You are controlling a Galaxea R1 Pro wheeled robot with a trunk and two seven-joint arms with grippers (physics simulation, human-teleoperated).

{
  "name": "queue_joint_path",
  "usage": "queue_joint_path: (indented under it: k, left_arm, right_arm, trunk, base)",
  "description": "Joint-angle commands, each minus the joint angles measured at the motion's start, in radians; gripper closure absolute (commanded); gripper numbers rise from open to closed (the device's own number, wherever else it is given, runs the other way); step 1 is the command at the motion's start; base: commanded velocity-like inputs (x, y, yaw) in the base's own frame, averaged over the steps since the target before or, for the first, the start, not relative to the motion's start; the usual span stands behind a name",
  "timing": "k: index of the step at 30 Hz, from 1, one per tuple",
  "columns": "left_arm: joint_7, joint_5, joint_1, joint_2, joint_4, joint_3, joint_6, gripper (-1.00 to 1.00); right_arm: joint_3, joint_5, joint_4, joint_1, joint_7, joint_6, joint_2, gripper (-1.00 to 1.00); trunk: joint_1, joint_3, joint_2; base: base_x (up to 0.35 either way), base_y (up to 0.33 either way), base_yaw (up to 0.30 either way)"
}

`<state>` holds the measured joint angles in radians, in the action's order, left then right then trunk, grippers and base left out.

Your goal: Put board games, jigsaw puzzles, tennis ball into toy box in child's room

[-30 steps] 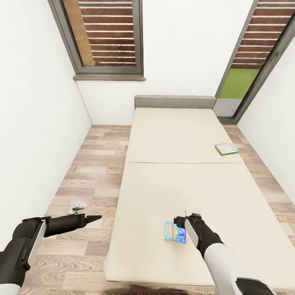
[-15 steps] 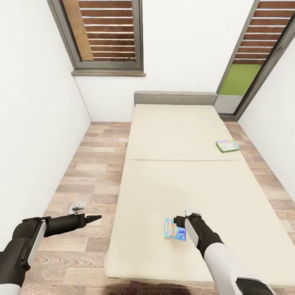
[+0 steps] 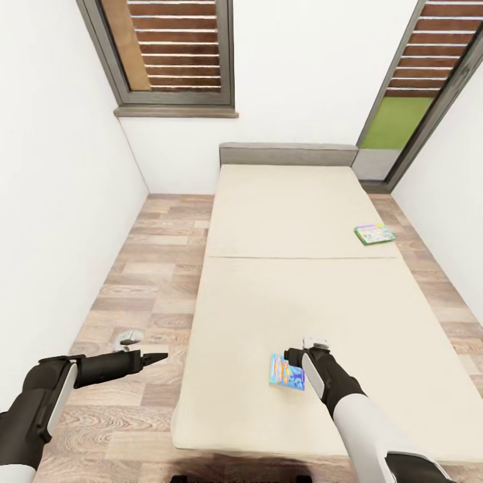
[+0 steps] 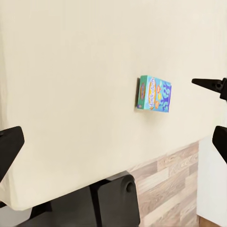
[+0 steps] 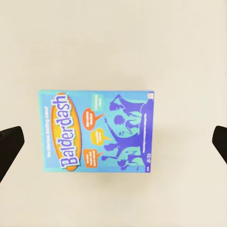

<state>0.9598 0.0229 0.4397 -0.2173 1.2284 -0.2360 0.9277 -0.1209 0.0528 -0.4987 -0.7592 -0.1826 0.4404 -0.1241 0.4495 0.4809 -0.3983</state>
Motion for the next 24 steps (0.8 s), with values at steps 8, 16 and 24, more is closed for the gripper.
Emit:
queue_joint_path:
  k: [8,16,24]
  left_arm:
    - [0.001,0.002,0.001,0.008,-0.017,0.006,0.007,-1.0]
    - [0.002,0.001,0.001,0.017,-0.048,0.031,-0.029,-1.0]
    - [0.002,0.002,0.001,0.016,-0.05,0.035,-0.033,-1.0]
  right_arm:
    - [-0.005,0.009,-0.003,-0.001,-0.001,-0.003,0.007,-1.0]
    - [-0.002,0.009,-0.004,0.0,0.0,-0.005,0.004,-1.0]
    - [-0.005,0.01,-0.003,0.0,-0.001,-0.006,0.006,-1.0]
  trunk:
    - [0.0,0.015,-0.002]
    - [0.0,0.028,-0.002]
    - [0.0,0.041,-0.002]
  base:
    - [0.0,0.0,0.0]
    - [0.0,0.0,0.0]
    - [0.0,0.0,0.0]
